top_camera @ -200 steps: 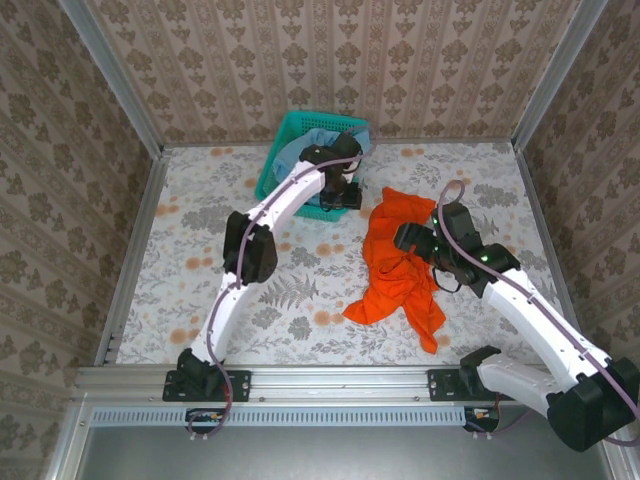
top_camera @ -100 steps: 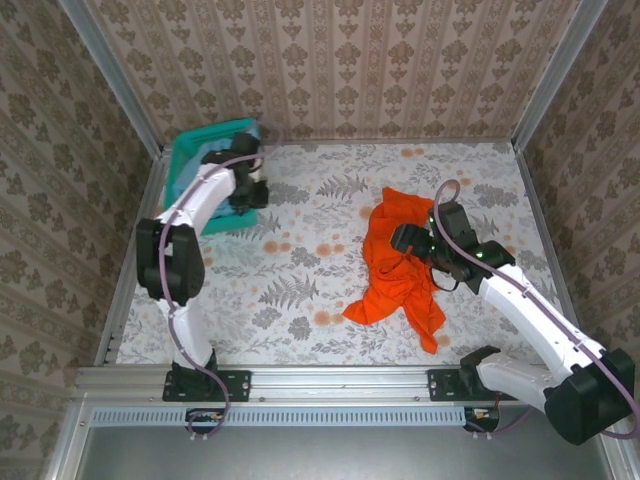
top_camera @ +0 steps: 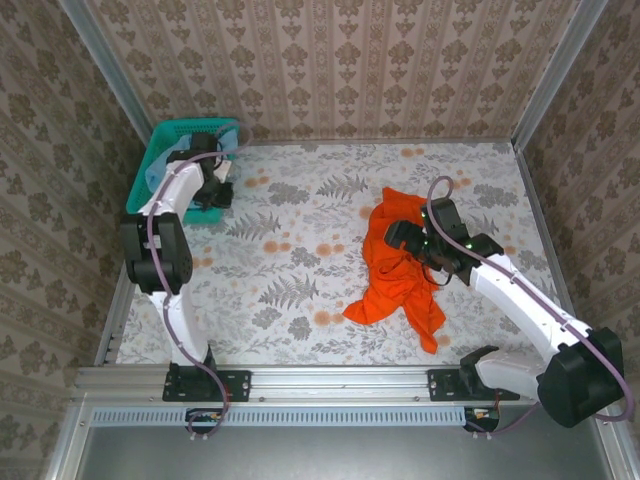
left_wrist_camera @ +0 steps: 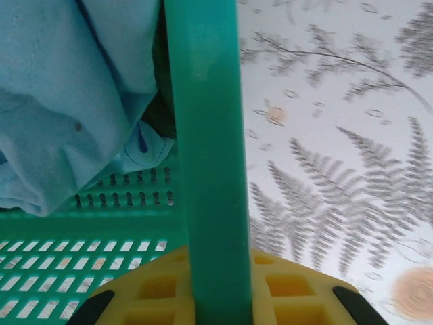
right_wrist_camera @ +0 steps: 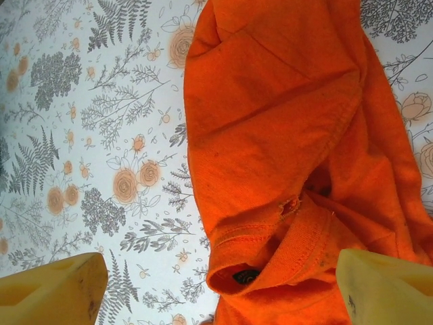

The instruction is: Fold and stack the t-shirts

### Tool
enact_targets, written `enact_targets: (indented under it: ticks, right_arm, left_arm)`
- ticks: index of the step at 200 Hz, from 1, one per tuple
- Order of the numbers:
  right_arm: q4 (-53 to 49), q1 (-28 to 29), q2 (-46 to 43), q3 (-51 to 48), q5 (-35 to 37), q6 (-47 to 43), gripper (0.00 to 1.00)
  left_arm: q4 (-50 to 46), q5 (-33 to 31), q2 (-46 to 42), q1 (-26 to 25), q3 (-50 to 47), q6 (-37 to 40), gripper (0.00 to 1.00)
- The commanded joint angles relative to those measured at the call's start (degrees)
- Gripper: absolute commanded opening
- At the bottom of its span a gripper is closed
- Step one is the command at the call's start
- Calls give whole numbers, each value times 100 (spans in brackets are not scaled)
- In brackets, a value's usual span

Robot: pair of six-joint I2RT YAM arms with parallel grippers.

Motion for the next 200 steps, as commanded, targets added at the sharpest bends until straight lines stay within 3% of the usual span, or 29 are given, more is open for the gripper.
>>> enact_targets:
  ticks: [1,77,113,132,148,172,186,200]
  right_arm:
    - [-27,13,8,239,-108,131,90]
    - [-133,13,201,476,-110,98,90]
    - [-391,4,314,546,205,-125,96]
    - [-679,-40,436,556,419,-311,96]
    - [-982,-153,588,574,484,-414,96]
    - [-1064,-387,784,464,337,-621,95]
    - [-962,-591,904,350,132,-626,91]
    - [-844,-831,1022,265,69,-559,86]
  left_arm:
    - [175,-293,133,246,248,385,0]
    - [-88,-641,866,362,1277,-95,0]
    - [-242,-497,483,226,1331,-294,68]
    - [-339,-461,-15,6,1290,-592,86]
    - [-495,-547,-475,-270,1292,-964,92]
    - [-546,-332,-1188,-932,1098,-1552,91]
    - [-165,308,-1603,-1462,657,-1871,90]
    - [640,1734,-1867,-1969,-4,-2308,86]
